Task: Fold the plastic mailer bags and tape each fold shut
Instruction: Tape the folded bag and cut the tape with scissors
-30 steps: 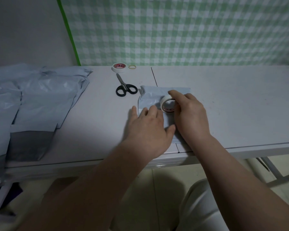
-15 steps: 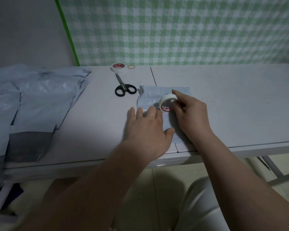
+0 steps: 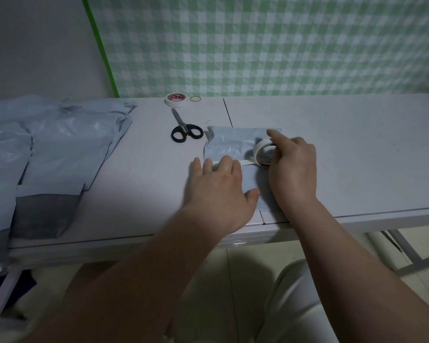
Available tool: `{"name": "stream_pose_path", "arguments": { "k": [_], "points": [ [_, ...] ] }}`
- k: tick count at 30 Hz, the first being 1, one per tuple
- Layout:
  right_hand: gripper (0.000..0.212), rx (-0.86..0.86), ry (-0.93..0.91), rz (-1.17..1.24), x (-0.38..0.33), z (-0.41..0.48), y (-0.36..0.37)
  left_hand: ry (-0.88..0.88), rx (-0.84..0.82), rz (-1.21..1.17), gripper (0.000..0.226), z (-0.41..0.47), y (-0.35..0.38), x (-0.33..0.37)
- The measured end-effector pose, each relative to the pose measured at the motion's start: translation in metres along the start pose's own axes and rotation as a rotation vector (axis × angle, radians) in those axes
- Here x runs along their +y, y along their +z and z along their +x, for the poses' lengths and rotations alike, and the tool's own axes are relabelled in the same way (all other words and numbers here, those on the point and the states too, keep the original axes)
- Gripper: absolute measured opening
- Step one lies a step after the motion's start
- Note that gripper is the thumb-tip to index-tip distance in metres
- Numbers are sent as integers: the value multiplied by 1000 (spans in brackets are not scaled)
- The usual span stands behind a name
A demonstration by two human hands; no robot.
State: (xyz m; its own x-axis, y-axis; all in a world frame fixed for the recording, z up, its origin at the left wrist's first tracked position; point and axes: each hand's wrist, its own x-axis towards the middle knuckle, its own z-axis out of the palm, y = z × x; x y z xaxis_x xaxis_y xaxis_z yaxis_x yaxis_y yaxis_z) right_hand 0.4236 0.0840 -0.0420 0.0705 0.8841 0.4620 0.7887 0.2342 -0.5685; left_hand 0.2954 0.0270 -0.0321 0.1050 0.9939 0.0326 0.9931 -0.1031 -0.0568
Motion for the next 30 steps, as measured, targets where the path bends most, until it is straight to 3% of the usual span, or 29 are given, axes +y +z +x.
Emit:
{"name": "stream_pose_path", "arguments": {
  "k": [10,15,22,30],
  "points": [
    [50,-73,-25,-77,0,1,-4,-21,-83,18,64,5,-4,6],
    [40,-138,-1,26,12,7,-12,-24,-88,33,66,6,-10,10],
    [36,-190,-29,84,21,7,-13,46,-12,-193,60,6,-8,16],
    [38,-178,-32,168,21,7,-14,50,-18,-133,62,7,-5,16]
  ]
}}
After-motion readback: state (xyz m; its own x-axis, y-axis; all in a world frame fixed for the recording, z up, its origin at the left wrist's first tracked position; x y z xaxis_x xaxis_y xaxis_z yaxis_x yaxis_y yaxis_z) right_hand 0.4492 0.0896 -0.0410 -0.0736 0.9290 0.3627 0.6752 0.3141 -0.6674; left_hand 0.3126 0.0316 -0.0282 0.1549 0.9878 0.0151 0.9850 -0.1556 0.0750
